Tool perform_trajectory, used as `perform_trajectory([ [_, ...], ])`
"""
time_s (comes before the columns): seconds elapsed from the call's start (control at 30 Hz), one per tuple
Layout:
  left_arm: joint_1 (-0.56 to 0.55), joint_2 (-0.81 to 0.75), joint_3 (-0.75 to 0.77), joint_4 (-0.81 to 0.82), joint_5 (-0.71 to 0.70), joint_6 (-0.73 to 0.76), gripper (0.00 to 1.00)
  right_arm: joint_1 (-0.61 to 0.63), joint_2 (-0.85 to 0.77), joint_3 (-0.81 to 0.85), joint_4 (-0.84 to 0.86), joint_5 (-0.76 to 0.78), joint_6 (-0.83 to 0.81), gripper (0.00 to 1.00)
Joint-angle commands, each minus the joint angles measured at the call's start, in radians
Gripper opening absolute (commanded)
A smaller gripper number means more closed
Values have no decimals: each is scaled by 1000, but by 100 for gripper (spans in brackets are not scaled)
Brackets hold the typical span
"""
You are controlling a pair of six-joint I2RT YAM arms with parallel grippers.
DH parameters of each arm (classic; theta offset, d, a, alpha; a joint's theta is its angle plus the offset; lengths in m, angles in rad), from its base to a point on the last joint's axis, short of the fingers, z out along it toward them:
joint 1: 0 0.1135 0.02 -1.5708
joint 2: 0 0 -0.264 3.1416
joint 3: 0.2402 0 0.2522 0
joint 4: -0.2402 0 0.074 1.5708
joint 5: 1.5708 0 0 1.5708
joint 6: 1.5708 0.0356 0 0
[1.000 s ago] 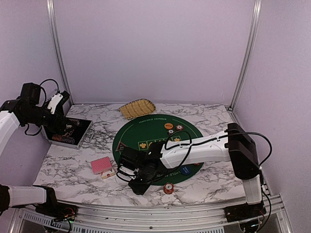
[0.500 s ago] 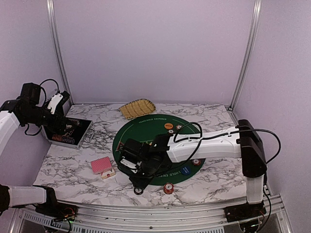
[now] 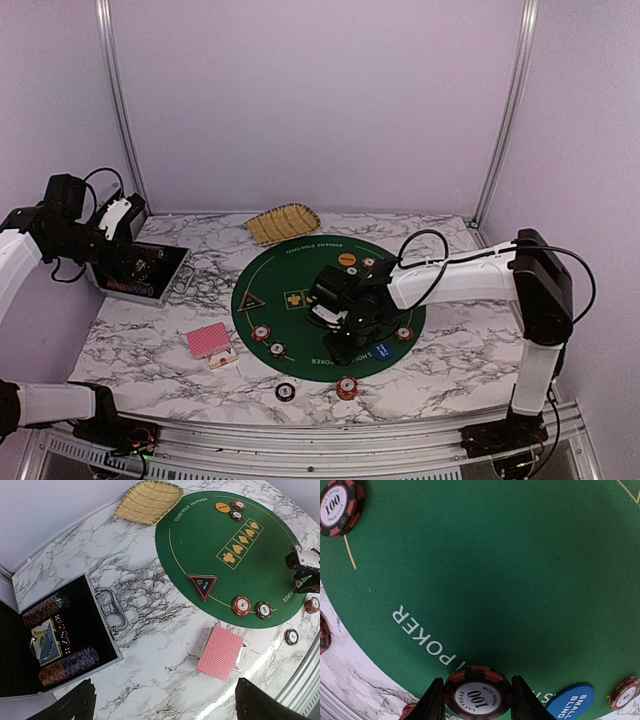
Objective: Distribute texas hold em gaming equipment
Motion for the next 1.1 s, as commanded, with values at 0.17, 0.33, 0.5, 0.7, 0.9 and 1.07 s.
perform_trajectory([
  [0.17,1,5,-4,-40,4,24,99,-50,-62,-90,67,11,5,17],
  [0.33,0,15,-4,-48,12,28,99,-63,-68,-112,77,15,4,17],
  [0.5,-4,24,-11,-59,17,41,99,-71,-66,-122,87,15,2,18],
  [0.7,-22,34,-33,-70,2,63,99,-73,-57,-129,87,18,3,35],
  [0.9,-106,57,-66,-77,-51,81,99,-73,-58,-116,79,21,9,57],
  [1.07,-200,95,-106,-75,-106,91,99,-73,-61,-78,55,26,14,61],
])
